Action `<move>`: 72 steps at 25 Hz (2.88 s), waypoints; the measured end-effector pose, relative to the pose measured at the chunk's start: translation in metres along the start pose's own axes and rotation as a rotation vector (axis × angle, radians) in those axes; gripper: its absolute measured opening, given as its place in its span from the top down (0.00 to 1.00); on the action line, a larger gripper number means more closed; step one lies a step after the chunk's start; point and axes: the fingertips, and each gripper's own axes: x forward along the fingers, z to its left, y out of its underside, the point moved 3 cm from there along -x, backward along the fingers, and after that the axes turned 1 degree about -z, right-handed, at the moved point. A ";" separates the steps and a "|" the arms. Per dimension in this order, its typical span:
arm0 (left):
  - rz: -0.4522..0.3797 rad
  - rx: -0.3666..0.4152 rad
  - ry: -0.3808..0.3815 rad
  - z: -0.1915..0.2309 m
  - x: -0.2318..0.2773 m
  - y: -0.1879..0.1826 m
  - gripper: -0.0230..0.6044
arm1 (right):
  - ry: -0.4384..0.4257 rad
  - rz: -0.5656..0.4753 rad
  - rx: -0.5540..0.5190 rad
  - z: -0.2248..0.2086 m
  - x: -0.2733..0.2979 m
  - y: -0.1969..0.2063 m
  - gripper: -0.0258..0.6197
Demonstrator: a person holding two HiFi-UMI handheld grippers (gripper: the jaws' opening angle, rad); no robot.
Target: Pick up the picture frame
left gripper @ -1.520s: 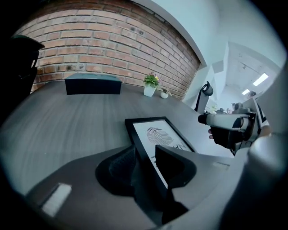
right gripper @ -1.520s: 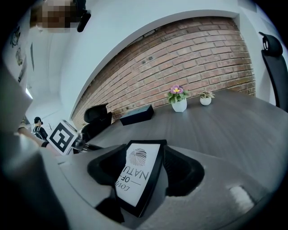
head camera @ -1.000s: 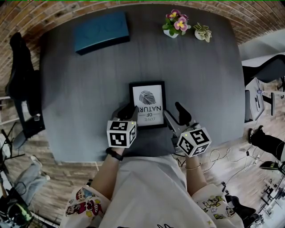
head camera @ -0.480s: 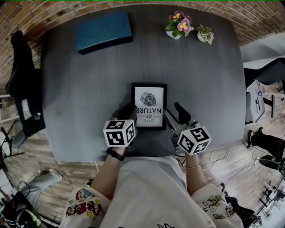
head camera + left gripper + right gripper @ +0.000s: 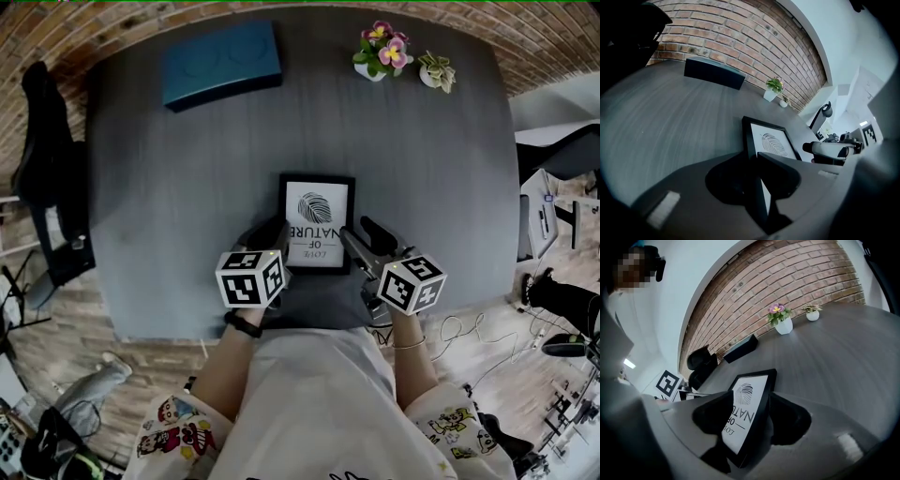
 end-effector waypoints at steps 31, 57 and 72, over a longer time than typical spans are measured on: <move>0.044 -0.145 0.097 0.008 0.001 -0.003 0.83 | -0.240 0.182 0.414 -0.007 0.025 0.013 0.71; 0.102 -0.236 0.181 0.009 0.004 0.003 0.83 | -0.498 0.291 0.570 0.027 0.057 0.010 0.87; -0.021 -0.286 0.203 0.013 -0.007 -0.001 0.82 | -0.505 0.266 0.535 0.040 0.053 0.003 0.94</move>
